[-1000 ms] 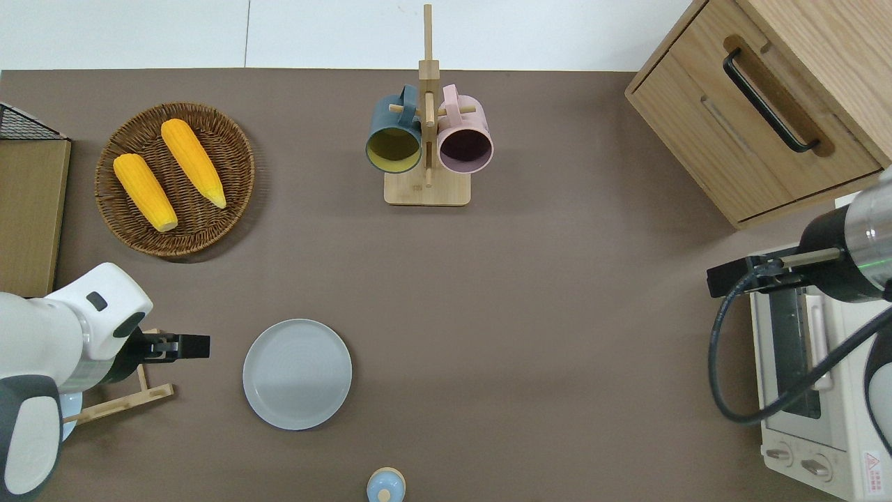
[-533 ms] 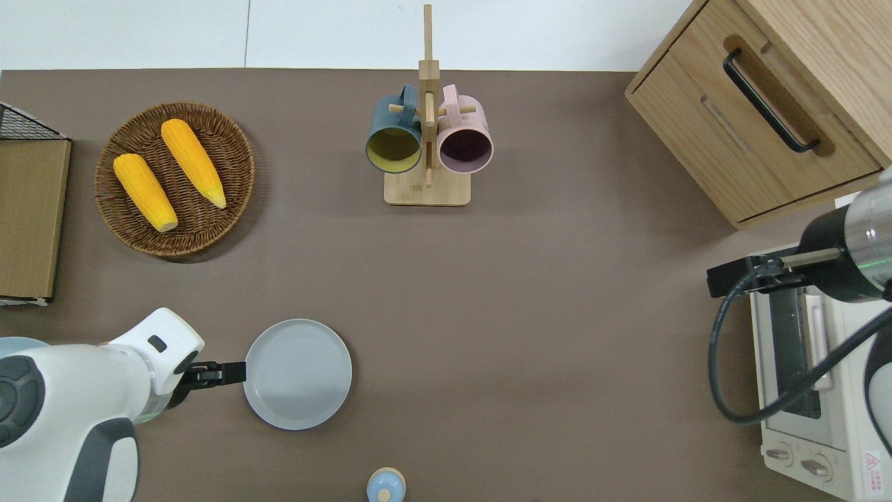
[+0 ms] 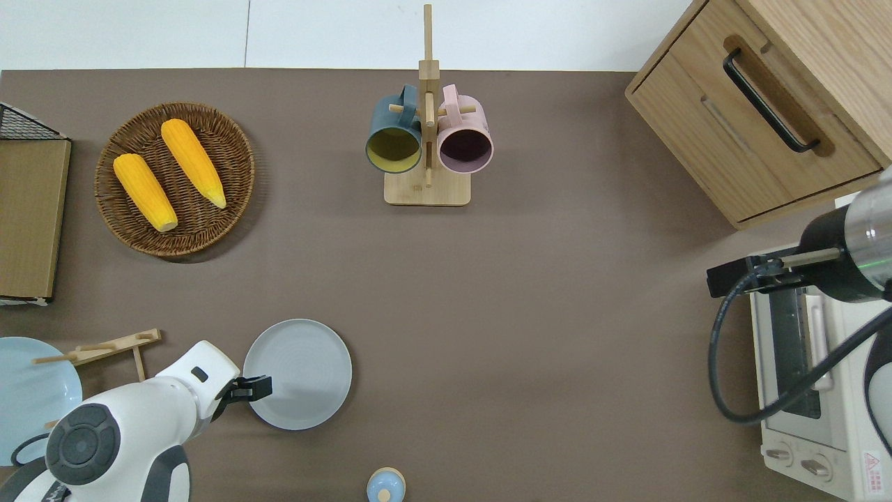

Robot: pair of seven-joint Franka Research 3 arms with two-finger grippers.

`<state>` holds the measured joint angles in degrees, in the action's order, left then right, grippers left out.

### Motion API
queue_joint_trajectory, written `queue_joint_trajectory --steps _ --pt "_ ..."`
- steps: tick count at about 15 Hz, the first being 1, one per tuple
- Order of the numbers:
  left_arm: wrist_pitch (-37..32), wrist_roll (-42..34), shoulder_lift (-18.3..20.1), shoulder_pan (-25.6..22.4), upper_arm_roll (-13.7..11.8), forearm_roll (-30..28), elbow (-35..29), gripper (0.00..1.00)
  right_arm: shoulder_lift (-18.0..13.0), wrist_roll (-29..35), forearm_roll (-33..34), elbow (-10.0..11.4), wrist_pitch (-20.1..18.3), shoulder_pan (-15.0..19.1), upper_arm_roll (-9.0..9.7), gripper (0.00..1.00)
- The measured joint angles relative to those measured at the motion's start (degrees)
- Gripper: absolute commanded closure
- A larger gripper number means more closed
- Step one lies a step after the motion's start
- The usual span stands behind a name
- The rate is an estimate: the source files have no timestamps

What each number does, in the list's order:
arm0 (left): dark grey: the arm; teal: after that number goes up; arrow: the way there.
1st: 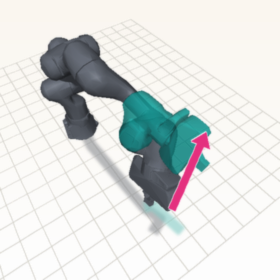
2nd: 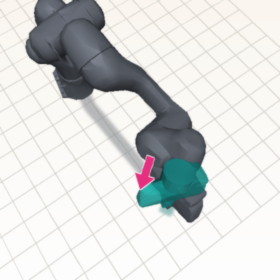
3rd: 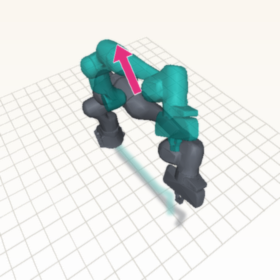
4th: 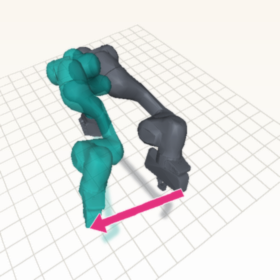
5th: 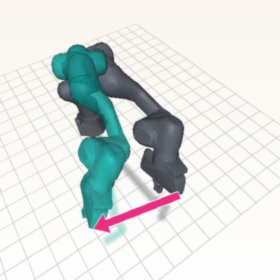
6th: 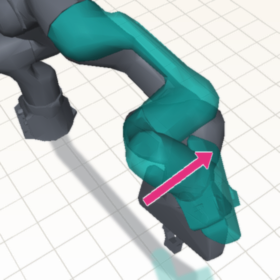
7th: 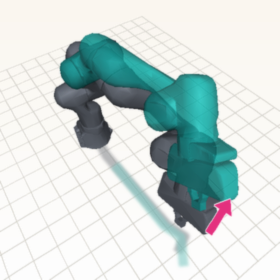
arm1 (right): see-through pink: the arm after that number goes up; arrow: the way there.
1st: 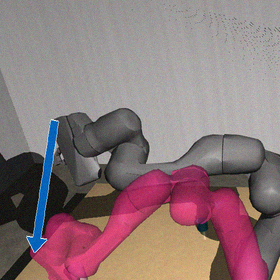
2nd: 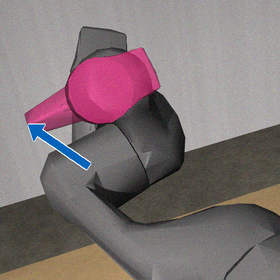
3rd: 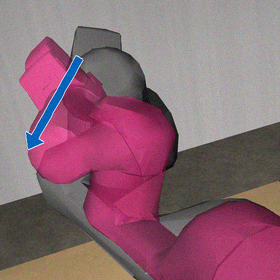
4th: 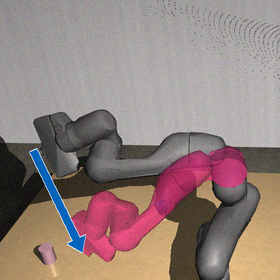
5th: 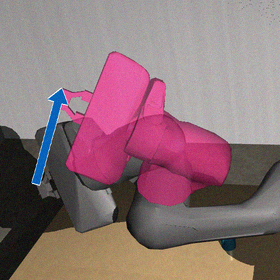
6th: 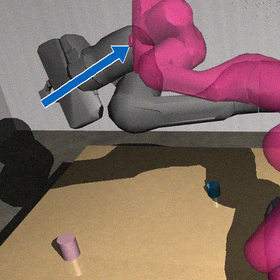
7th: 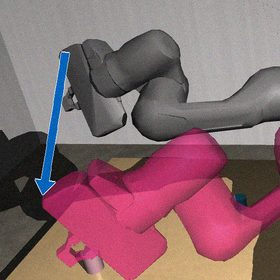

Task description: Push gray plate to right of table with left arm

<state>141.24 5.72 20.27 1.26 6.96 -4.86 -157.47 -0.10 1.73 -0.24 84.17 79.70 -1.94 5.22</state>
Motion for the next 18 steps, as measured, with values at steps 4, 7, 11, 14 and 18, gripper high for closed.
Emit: queue_joint_trajectory --steps 4,7,11,14,18 --pt "3.92 0.0 -2.89 0.21 0.01 -0.29 -1.49 0.05 0.0 0.0 0.0 0.0 0.0 0.0 0.0 0.017" --pt "5.25 0.0 -4.91 0.97 0.02 -0.89 -1.47 0.38 0.0 0.0 0.0 0.0 0.0 0.0 0.0 0.017" --pt "5.37 0.08 -5.44 1.36 0.0 -1.1 -1.46 0.91 0.0 0.0 0.0 0.0 0.0 0.0 0.0 0.017" --pt "5.39 0.09 -5.39 1.4 0.0 -1.66 -1.27 1.0 0.0 0.0 0.0 0.0 0.0 0.0 0.0 0.017" --pt "5.44 0.1 -5.04 1.39 -0.19 -3.07 -1.08 1.0 0.0 0.0 0.0 0.0 0.0 0.0 0.0 0.017"
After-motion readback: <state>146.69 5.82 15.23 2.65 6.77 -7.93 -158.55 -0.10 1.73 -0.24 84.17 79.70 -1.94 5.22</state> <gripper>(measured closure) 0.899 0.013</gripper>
